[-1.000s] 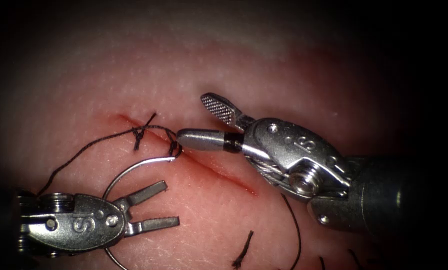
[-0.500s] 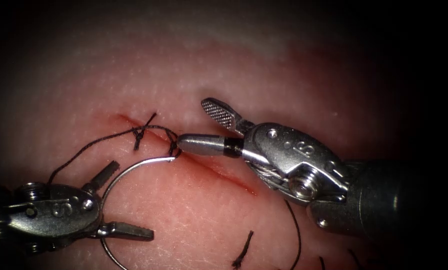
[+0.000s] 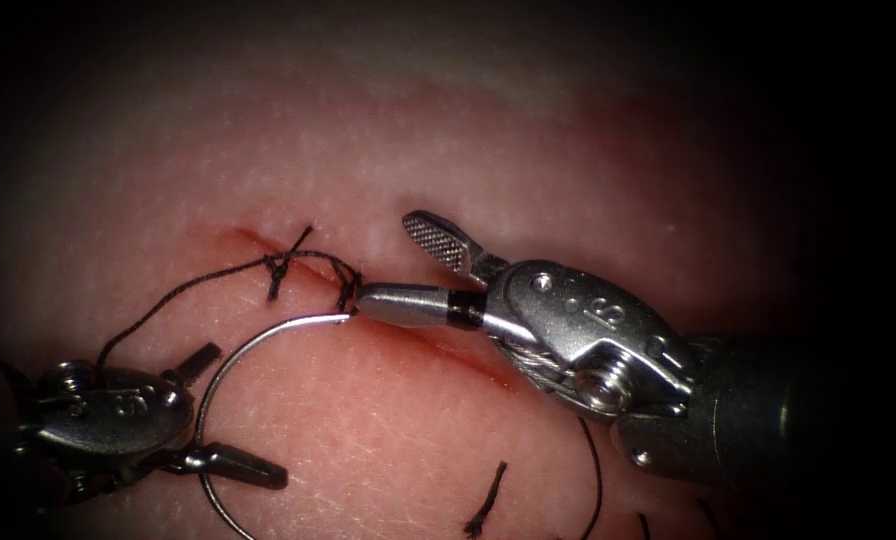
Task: Wound Closure
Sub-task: Pick up the needle with the left gripper
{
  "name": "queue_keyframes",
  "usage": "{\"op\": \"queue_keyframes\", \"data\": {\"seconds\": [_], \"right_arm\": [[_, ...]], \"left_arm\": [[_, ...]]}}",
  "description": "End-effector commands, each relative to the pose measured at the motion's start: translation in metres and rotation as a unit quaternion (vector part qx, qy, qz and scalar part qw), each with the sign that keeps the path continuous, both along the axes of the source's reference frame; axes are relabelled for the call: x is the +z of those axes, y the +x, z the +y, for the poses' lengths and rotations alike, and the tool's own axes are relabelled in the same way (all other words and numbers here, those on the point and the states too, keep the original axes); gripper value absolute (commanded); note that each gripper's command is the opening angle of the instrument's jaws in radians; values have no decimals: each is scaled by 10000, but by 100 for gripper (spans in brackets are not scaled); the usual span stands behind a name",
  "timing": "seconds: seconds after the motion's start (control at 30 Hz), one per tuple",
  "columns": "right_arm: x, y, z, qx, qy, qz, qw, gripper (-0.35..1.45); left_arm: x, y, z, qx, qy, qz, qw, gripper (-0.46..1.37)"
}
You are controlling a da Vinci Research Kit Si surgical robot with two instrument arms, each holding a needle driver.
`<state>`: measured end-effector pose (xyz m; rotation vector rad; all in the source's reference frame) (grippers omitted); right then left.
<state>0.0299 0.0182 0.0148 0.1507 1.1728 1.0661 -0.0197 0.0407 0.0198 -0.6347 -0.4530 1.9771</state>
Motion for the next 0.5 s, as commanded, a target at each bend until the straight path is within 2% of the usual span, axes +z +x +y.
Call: {"op": "queue_keyframes", "data": {"seconds": [0.03, 0.23, 0.5], "right_arm": [[0, 0, 0, 1, -4, 0, 10000, 101], [-1, -1, -5, -5, -14, -12, 10000, 101], [-3, -3, -7, 55, -17, -84, 9999, 102]], "left_arm": [[2, 1, -1, -26, 18, -45, 10000, 96], [23, 16, -5, -114, 10, -5, 9999, 99], [31, 27, -13, -78, 120, 180, 9997, 95]]}}
